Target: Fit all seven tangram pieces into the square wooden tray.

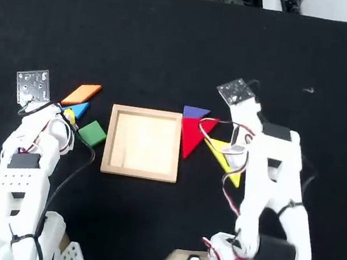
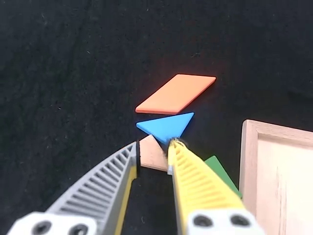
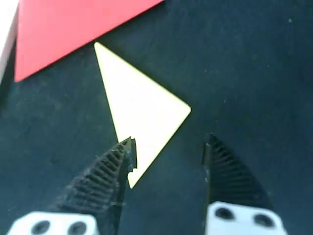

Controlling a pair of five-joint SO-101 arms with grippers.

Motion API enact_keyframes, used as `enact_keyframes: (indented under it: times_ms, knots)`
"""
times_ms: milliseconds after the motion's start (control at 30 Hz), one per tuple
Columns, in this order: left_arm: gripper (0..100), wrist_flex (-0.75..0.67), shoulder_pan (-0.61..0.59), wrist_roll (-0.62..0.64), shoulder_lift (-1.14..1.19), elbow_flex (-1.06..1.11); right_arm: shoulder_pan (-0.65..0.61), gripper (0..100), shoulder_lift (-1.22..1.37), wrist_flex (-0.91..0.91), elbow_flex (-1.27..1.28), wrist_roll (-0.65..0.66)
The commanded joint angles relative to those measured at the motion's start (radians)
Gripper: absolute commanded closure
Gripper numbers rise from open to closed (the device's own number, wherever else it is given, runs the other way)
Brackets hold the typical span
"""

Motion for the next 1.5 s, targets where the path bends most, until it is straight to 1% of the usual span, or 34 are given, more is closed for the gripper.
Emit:
enact_keyframes:
  times_ms: [0,67,200,433,600,700,867,1000,1233,1367,1467]
  knots:
    - [88,-0.018,-0.005,-0.002,-0.02,-0.007,-0.017,76.4,0.064,-0.037,-0.085,0.009]
    - [88,-0.018,-0.005,-0.002,-0.02,-0.01,-0.017,76.3,0.111,-0.037,-0.108,0.006]
    - [88,-0.018,-0.005,-0.002,-0.02,-0.012,-0.015,71.4,0.191,-0.037,-0.159,-0.006]
    - [88,-0.018,-0.005,-0.002,-0.02,-0.013,-0.037,71.1,0.302,-0.035,-0.216,-0.003]
    - [88,-0.018,-0.004,-0.002,-0.018,-0.013,-0.072,71.0,0.312,0.026,-0.231,0.006]
    - [88,-0.018,-0.004,-0.002,-0.018,-0.013,-0.095,71.1,0.315,0.081,-0.237,0.054]
    - [88,-0.018,-0.004,-0.002,-0.018,-0.013,-0.069,71.0,0.317,0.095,-0.236,0.072]
    - [88,-0.018,-0.004,-0.002,-0.018,-0.013,-0.066,71.0,0.317,0.112,-0.206,0.15]
    - [88,-0.018,-0.004,-0.002,-0.02,-0.01,-0.069,71.1,0.323,0.098,-0.203,0.153]
    - [88,-0.018,-0.004,-0.002,-0.02,-0.01,-0.069,71.1,0.386,0.107,-0.217,0.157]
    - [88,-0.018,-0.004,-0.002,-0.02,-0.008,-0.066,71.1,0.432,0.164,-0.268,0.158]
